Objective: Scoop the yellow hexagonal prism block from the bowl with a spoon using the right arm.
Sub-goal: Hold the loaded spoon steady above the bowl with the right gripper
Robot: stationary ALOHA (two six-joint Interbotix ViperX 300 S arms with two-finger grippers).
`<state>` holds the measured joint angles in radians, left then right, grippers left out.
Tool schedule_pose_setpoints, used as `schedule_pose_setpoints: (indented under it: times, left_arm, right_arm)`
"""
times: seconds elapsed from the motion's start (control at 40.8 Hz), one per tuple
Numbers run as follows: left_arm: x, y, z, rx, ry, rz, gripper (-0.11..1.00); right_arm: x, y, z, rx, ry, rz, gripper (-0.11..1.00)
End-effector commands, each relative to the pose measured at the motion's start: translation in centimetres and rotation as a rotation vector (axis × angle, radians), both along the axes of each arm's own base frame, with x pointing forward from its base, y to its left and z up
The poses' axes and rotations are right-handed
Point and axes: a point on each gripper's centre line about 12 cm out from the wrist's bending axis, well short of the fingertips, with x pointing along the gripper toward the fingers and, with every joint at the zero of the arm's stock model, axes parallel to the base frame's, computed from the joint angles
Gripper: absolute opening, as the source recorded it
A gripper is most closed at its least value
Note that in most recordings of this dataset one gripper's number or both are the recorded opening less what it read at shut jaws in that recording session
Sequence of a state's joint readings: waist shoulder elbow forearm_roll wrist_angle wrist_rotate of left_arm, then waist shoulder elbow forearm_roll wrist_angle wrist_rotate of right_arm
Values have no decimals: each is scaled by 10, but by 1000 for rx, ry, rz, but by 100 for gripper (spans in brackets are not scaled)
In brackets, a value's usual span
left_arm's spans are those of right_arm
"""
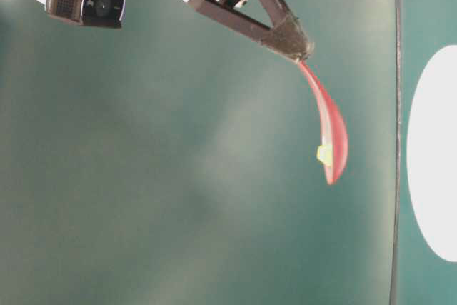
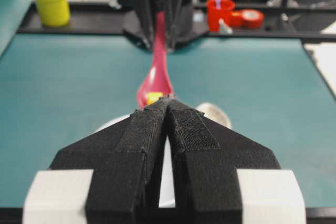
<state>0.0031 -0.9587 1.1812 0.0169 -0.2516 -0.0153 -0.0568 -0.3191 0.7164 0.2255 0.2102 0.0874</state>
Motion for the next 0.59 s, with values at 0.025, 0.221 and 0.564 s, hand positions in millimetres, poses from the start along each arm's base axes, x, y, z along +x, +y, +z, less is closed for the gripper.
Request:
schedule_pose_setpoints:
  times: [0.025,0.221,0.564]
  left_arm:
    - [3,0,11,0,-31,-2,1]
    - [2,0,13,0,-54,-3,1]
    - [3,0,11,0,-37,-2,1]
  right_arm:
    - [3,1,17,2,-53,-2,22]
    - [3,1,18,34,-53,-19,22]
    - [3,1,17,64,-57,-41,22]
